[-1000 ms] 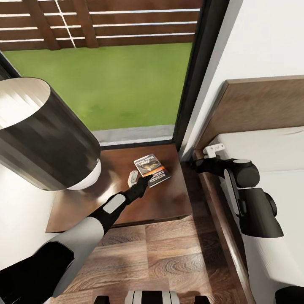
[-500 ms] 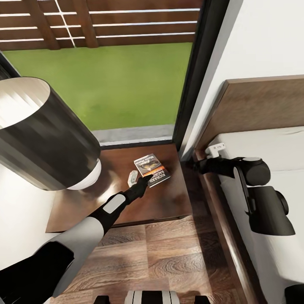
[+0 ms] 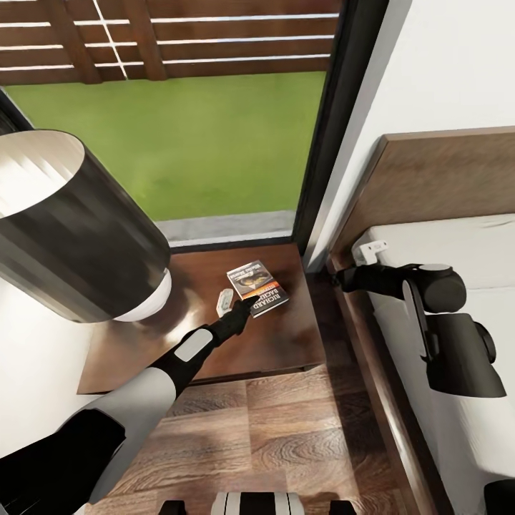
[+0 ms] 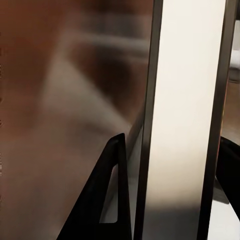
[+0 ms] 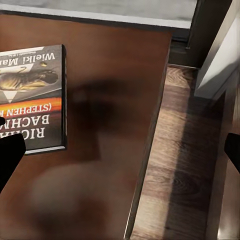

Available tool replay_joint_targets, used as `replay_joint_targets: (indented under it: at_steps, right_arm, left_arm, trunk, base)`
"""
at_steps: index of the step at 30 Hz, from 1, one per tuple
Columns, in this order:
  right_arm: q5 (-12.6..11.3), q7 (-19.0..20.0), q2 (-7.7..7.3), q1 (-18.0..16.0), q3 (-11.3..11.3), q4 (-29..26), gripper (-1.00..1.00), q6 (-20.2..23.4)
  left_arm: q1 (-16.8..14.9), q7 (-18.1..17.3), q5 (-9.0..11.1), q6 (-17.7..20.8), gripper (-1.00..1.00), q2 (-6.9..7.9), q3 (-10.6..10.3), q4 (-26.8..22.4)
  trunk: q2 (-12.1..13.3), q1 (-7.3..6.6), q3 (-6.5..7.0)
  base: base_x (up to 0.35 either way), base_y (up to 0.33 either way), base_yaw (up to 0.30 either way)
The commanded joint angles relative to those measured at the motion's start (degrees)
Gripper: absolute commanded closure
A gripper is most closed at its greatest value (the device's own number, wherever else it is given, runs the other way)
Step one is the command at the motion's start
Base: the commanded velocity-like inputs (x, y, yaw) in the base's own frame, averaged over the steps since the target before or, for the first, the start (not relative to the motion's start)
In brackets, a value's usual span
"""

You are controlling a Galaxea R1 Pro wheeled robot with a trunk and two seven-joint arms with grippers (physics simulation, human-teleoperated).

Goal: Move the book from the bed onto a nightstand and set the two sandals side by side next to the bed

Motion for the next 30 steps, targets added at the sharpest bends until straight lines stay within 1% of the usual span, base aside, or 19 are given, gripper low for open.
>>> replay_joint_targets:
  at_steps: [1,22,30]
  right_arm:
    - [0.60,0.49,-0.04,-0.04,0.05,-0.06,-1.00,0.16]
    - [0.69,0.60,-0.27,-0.10,0.10,-0.06,-1.00,0.16]
    - [0.69,0.60,-0.28,-0.11,-0.01,-0.06,-1.00,0.16]
  left_arm:
    - [-0.06,-0.18,0.58,0.16,1.00,0.02,-0.25,0.07]
    - [-0.06,-0.19,0.58,0.11,1.00,0.30,-0.33,-0.10]
    - [-0.06,-0.25,0.58,0.15,1.00,0.35,-0.34,-0.10]
  trunk:
    - [-0.02,-0.01,-0.08]
    - [-0.02,-0.01,-1.73]
    - [-0.02,-0.01,-2.04]
  base:
    - [0.000,0.000,0.000]
    - [0.000,0.000,0.000]
    - [0.000,0.000,0.000]
